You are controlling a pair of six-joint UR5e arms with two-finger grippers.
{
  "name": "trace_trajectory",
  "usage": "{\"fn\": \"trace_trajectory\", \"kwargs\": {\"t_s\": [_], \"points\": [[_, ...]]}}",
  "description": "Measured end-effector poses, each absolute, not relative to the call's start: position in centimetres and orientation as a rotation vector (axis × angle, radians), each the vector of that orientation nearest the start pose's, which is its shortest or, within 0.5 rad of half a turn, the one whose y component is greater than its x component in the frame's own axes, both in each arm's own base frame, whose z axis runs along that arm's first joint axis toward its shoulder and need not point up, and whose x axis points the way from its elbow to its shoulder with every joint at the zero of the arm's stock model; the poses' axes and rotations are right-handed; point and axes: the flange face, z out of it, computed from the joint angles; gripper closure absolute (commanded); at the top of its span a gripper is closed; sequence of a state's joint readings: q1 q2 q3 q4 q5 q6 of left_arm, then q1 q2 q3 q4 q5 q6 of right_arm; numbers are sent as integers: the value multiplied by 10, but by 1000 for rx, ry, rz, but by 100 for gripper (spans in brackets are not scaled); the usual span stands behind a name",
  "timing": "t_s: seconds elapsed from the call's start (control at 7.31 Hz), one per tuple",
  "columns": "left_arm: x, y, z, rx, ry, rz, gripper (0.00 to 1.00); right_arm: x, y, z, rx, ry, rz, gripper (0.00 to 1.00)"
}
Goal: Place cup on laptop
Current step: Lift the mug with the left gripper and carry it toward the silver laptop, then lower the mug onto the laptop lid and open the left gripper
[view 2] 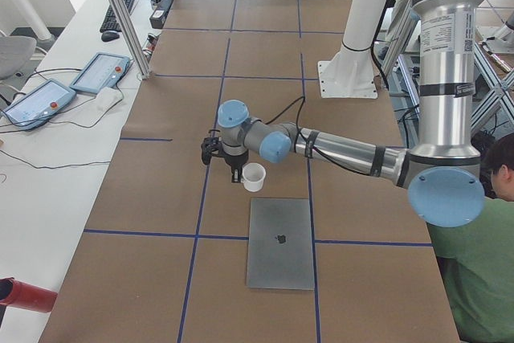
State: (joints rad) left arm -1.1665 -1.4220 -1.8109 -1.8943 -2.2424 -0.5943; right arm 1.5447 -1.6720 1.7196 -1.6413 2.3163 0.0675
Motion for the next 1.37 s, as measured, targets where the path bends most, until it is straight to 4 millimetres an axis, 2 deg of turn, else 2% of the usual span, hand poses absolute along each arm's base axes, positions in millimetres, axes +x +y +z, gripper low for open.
{"fn": "trace_trajectory", "kwargs": {"t_s": [0.27,0.55,0.82,1.23,1.37], "points": [[91,-398,631,50,779,-36,100,54,-448,642,-57,-744,48,0],[84,-381,673,56,781,-36,100,54,-448,642,-57,-744,48,0],[81,-374,696,54,781,-37,100,54,-448,642,-57,-744,48,0],[79,-370,714,34,771,-42,100,54,-448,642,-57,-744,48,0],[79,-370,718,29,768,-43,41,54,-448,642,-57,-744,48,0]]}}
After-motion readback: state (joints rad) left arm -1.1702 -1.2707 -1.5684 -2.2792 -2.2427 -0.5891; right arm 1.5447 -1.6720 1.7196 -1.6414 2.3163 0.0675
